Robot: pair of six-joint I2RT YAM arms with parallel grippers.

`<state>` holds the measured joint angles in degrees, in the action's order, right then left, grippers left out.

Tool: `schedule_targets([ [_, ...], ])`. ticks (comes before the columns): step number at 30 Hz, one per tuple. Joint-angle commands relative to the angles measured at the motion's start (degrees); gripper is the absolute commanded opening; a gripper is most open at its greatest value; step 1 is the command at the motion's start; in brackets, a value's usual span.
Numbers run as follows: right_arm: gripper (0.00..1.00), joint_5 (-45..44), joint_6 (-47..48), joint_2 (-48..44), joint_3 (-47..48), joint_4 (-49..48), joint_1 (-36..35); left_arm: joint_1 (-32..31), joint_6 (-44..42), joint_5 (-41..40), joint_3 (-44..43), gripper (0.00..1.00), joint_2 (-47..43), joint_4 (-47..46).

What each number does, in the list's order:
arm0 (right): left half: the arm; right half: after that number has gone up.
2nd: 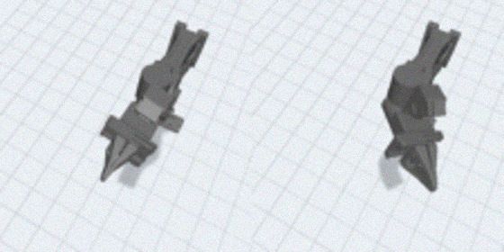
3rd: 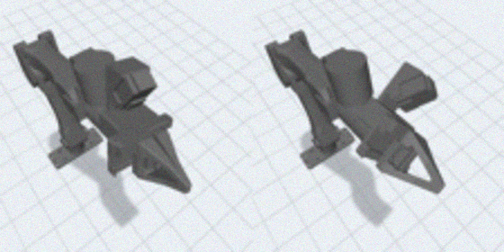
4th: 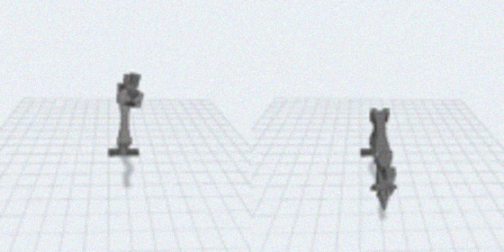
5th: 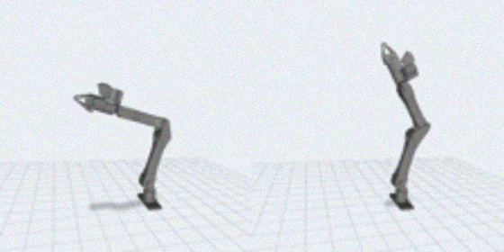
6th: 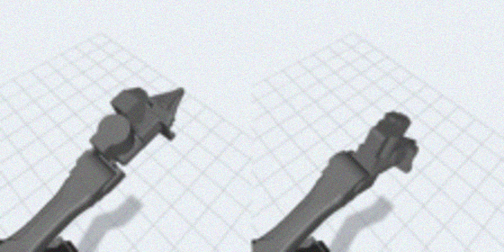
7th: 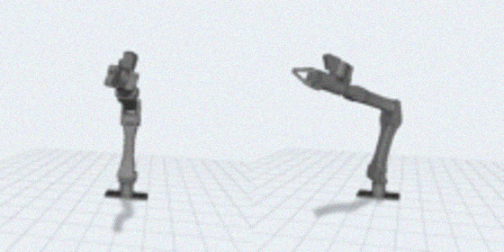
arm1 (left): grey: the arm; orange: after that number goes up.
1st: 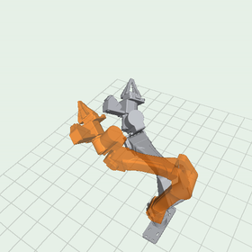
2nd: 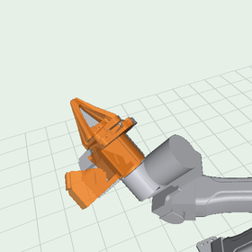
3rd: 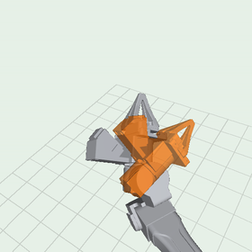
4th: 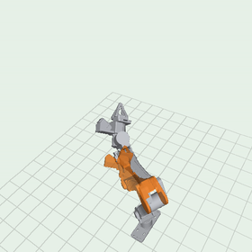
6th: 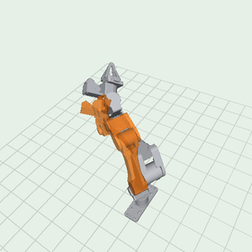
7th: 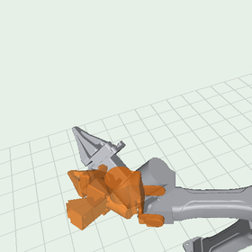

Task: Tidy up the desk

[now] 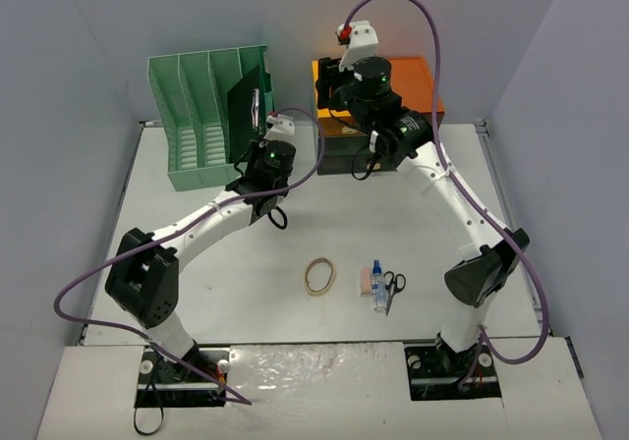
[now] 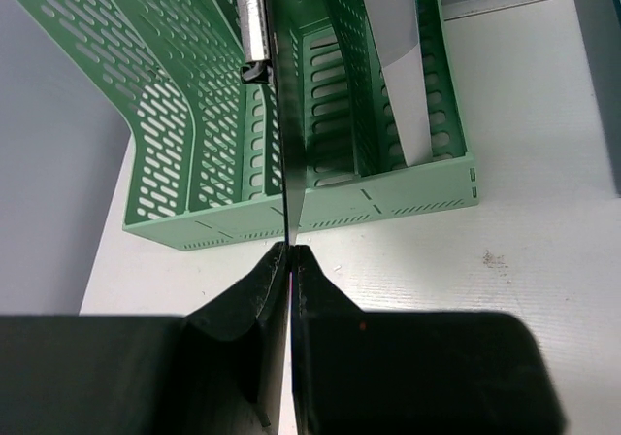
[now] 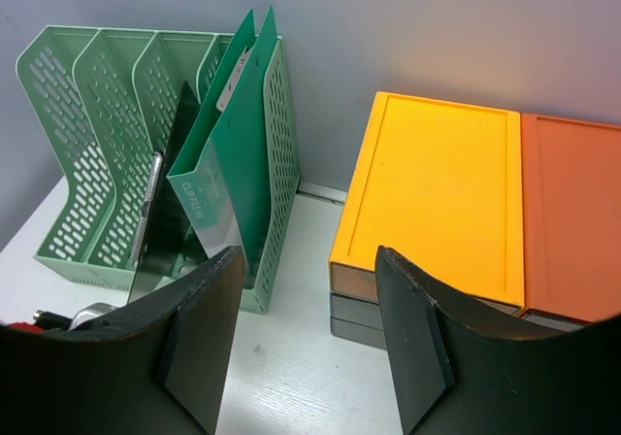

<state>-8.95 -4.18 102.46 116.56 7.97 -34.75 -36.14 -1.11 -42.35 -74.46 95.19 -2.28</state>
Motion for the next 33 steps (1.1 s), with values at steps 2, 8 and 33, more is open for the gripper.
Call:
schedule_targets([
  [2,0.53,-1.53,1.36,-4.28,-0.12,-3.58,-0.78,0.21,3.91,-1.72,-2.96,0.0,-4.55,-0.76],
  [8,0.53,-1.86,1.82,-4.48,-0.56,-3.44,-1.28,1.48,1.92,-1.56,-9.34,0.0,-2.54,0.05],
  [33,0.55,-4.32,3.53,-6.08,-1.48,-1.23,-2.25,11.33,3.54,5.35,-28.32,0.1,10.48,8.2],
])
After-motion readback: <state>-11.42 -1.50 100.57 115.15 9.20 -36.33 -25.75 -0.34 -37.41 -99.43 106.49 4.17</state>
